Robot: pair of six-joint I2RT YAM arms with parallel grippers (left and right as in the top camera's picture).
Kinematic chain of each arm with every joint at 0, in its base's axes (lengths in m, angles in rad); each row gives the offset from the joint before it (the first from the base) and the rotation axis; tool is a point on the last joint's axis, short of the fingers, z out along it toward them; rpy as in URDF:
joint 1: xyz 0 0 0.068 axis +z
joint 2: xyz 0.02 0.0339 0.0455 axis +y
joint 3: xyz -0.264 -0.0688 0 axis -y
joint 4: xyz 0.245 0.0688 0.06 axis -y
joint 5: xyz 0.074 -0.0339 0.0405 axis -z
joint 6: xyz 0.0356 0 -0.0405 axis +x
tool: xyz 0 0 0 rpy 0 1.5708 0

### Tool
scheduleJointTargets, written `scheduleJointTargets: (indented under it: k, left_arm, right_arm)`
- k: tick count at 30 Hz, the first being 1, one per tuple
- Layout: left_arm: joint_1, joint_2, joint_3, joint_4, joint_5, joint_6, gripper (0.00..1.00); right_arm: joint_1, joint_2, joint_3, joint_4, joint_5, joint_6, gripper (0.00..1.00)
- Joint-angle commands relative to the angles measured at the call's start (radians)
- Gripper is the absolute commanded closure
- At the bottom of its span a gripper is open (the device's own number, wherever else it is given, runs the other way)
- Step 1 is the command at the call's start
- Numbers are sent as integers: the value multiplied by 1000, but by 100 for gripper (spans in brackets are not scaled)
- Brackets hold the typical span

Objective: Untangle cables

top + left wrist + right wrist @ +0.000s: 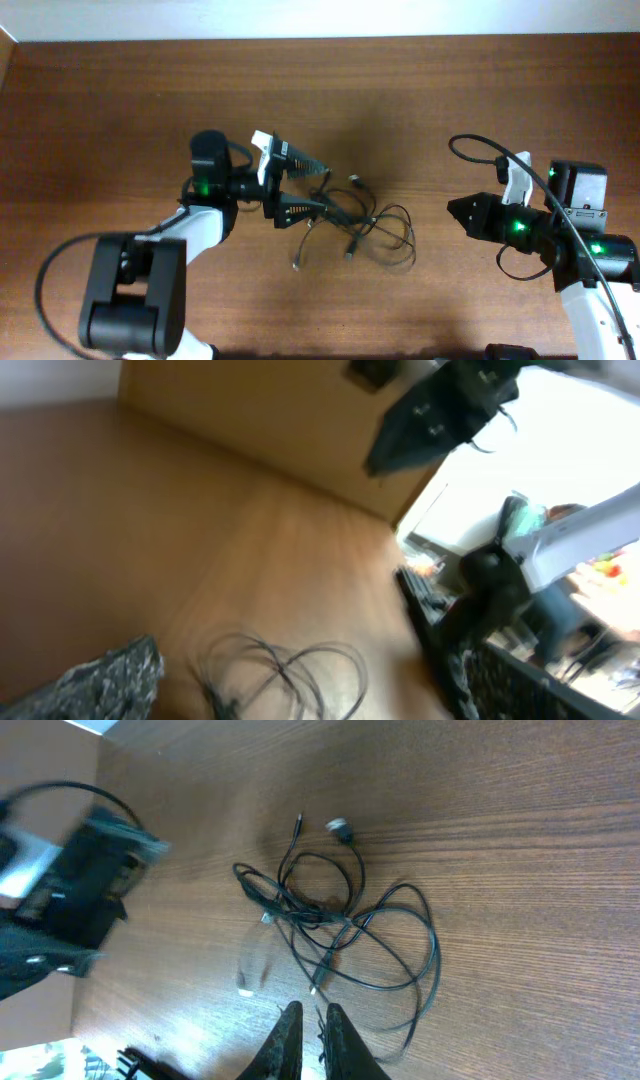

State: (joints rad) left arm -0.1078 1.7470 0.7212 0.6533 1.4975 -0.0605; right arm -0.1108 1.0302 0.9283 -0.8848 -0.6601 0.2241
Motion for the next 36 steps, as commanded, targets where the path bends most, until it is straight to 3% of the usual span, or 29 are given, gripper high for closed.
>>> scheduleJointTargets:
  k: [1, 3, 7, 10, 13, 16, 19, 21, 25, 29, 34, 36]
  left_arm:
    - [6, 56, 0, -258, -22, 46, 1]
    - [6, 60, 0, -434, -28, 46, 1]
    - [5, 60, 0, -609, 37, 46, 1]
    - [5, 60, 0, -614, 77, 6, 1]
    - [6, 59, 12, -502, 76, -191, 0]
    - [18, 42, 39, -242, -13, -615, 1]
    - [10, -35, 39, 12, -135, -898, 1]
    - [-5, -100, 39, 80, -172, -948, 1]
    - [-21, -311, 39, 64, -198, -935, 1]
    - [8, -553, 39, -334, -402, -831, 1]
    - [8, -853, 39, -1034, -1009, -757, 1]
    - [8, -931, 39, -1195, -1128, -764, 1]
  right_arm:
    - [-6, -9, -7, -2, -8, -14, 90]
    - [-6, -10, -7, -2, -8, -14, 90]
    - [-6, -7, -7, -1, 0, -14, 89]
    - [-6, -8, -7, -2, 6, -14, 88]
    - [-6, -7, -8, -2, 18, -14, 88]
    - [-6, -8, -8, -2, 18, -14, 88]
    - [-6, -8, -8, -13, 18, -14, 88]
    - [-6, -8, -8, -23, 18, -15, 88]
    - [-6, -8, -8, -40, 32, -15, 88]
    - [-6, -8, -8, -47, 36, -15, 88]
    - [-6, -8, -8, -63, 37, -15, 88]
    - [-6, -8, -8, -63, 37, -15, 88]
